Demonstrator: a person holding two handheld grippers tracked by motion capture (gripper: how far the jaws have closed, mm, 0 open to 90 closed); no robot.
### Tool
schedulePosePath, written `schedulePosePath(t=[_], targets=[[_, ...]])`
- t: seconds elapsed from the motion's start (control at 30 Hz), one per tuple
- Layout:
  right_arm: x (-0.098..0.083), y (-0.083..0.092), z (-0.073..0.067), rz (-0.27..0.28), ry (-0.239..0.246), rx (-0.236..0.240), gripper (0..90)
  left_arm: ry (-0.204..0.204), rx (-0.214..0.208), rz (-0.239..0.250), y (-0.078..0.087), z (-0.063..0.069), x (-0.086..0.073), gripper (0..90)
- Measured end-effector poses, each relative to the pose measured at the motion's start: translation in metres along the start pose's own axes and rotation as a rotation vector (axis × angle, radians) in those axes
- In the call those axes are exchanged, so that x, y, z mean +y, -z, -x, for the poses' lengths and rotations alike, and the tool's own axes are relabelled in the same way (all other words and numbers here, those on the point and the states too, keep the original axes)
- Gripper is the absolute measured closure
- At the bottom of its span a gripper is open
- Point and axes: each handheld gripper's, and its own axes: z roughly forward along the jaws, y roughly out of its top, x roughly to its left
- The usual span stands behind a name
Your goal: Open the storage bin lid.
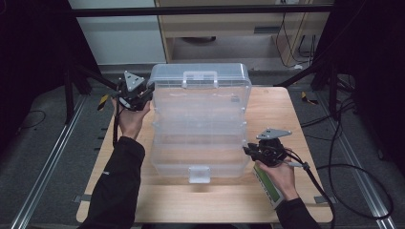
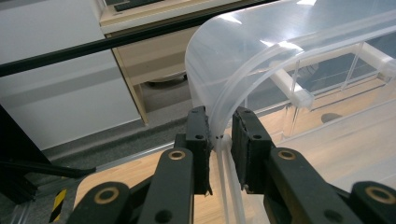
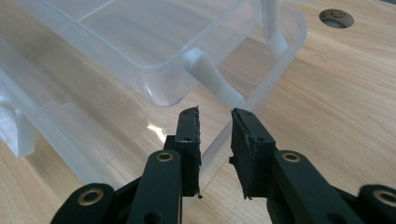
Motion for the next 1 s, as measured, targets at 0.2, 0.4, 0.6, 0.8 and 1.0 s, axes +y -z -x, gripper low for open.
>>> schedulePosePath(t=[0.2,0.4,0.6,0.8,1.0], targets=[[0.000,0.000,0.000,0.000,0.000,0.001,72.6,0.002,-0.003,-0.007,-0.005,-0.002,0.002,76.7],[0.000,0.000,0.000,-0.006,-0.002,0.001,72.5,0.006,-0.002,-0.018,-0.013,-0.004,0.005,76.7],[0.000,0.000,0.000,-0.005,-0.002,0.002,72.5,0.020,-0.002,-0.027,-0.022,-0.006,0.008,76.9],[0.000,0.000,0.000,-0.004,-0.001,0.002,72.5,0.036,0.005,-0.032,-0.030,-0.007,0.009,76.9],[0.000,0.000,0.000,-0.003,-0.001,0.001,72.5,0.035,0.008,-0.039,-0.036,-0.008,0.010,76.8]])
